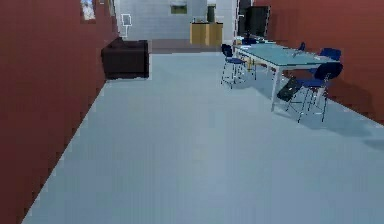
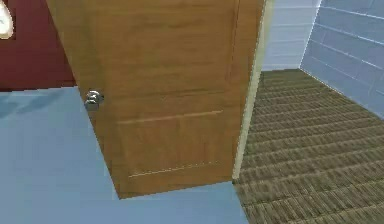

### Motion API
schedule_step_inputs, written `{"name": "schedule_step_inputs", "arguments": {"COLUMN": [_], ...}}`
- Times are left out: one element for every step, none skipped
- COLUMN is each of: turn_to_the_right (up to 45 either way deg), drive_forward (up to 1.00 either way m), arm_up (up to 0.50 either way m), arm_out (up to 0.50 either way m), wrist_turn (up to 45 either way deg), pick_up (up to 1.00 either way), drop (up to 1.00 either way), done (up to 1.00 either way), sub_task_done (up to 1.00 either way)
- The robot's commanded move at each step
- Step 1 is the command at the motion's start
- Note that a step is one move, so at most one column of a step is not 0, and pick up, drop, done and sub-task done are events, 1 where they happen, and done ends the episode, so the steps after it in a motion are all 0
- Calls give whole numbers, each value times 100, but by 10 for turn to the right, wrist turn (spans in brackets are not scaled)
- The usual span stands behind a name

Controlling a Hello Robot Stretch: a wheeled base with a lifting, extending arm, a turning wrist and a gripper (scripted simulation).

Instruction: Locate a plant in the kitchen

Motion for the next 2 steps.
{"name": "schedule_step_inputs", "arguments": {"turn_to_the_right": [0,0], "drive_forward": [100,100], "arm_up": [0,0], "arm_out": [0,0], "wrist_turn": [0,0], "pick_up": [0,0], "drop": [0,0], "done": [0,0], "sub_task_done": [0,0]}}
